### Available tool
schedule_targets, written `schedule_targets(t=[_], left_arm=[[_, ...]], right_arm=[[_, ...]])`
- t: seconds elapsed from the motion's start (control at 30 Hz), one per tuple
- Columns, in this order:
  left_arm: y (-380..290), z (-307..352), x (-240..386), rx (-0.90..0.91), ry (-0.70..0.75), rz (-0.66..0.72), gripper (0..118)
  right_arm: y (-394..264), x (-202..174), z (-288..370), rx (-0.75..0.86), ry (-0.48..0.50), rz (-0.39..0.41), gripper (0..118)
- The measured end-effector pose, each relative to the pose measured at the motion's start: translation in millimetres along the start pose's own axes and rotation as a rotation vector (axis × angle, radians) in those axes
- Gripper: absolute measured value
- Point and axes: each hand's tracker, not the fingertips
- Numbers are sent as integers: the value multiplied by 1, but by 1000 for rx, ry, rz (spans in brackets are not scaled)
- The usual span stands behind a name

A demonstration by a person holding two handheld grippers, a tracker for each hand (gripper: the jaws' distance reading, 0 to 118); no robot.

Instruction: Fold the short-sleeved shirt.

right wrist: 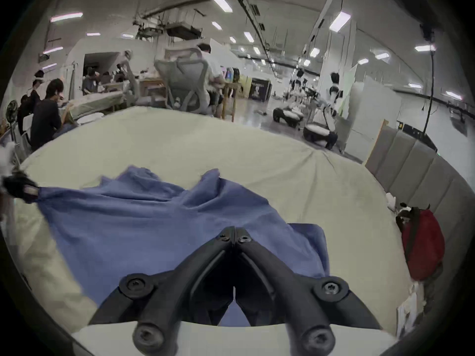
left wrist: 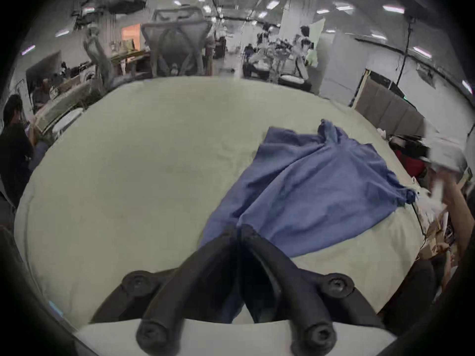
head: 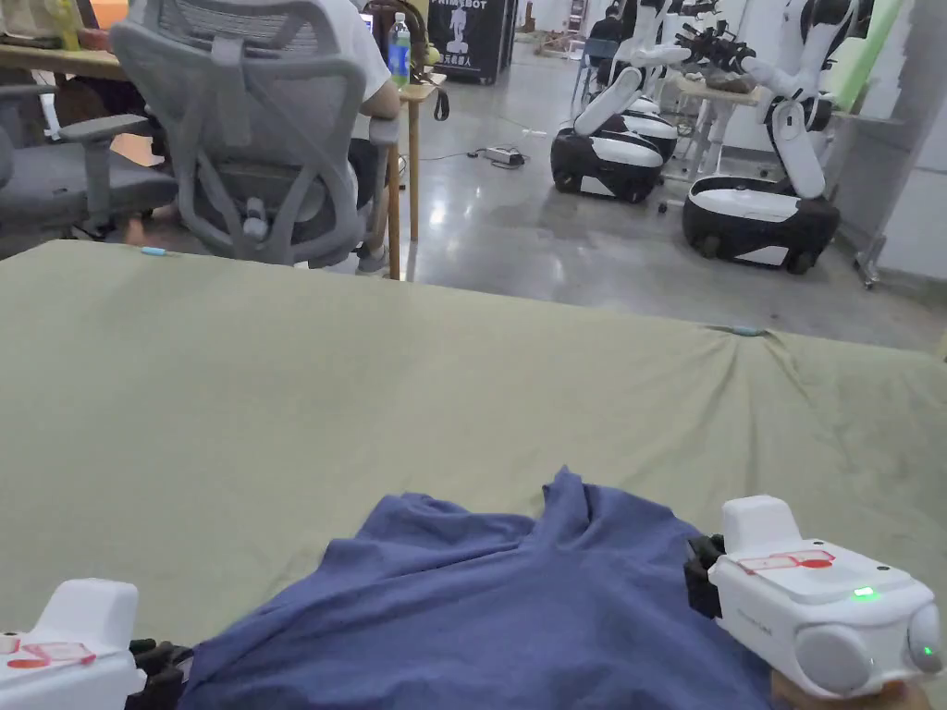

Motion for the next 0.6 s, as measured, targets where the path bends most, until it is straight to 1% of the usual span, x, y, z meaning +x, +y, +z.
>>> schedule_targets(t=[0.03,0.07,0.1,0.13,0.17,0.2,0.23,0.27,0.3,0.33,0.4,0.43,0.47,0.5,0.53,0.57,0.6], left_arm=[[1,3,1,11,-1,3,0],[2,4,1,20,1,3,0],[2,5,0,22,2,3,0],[5,0,-7,19,6,4,0],[6,-1,-9,15,10,5,0],[5,-3,-11,9,7,9,0],[5,-5,-14,2,1,17,0],[7,-8,-17,-2,-2,28,0],[7,-11,-19,-5,-8,36,0],[8,-13,-20,-5,-6,39,0],[12,-19,-20,-13,-3,36,0],[13,-21,-20,-13,-5,37,0],[15,-22,-20,-13,-5,36,0],[16,-24,-19,-13,-1,27,0],[18,-26,-17,-11,7,19,0],[20,-29,-18,-11,5,20,0],[21,-31,-18,-9,3,23,0]], right_arm=[[9,11,-27,-31,5,-1,4],[16,21,-50,-44,22,8,21],[23,27,-74,-64,19,26,53],[28,33,-96,-76,14,35,96],[32,39,-115,-97,32,28,112],[34,45,-133,-124,42,10,112],[34,50,-150,-140,52,-4,117],[34,55,-162,-139,58,-7,118],[32,56,-176,-169,74,-5,118],[29,56,-187,-218,85,16,113],[21,55,-202,-330,133,41,108],[17,55,-202,-357,167,6,97],[20,55,-197,-307,152,-42,93],[24,56,-191,-310,144,-72,82],[26,53,-184,-311,166,-64,52],[28,51,-176,-307,176,-38,20],[32,46,-167,-309,182,2,3]])
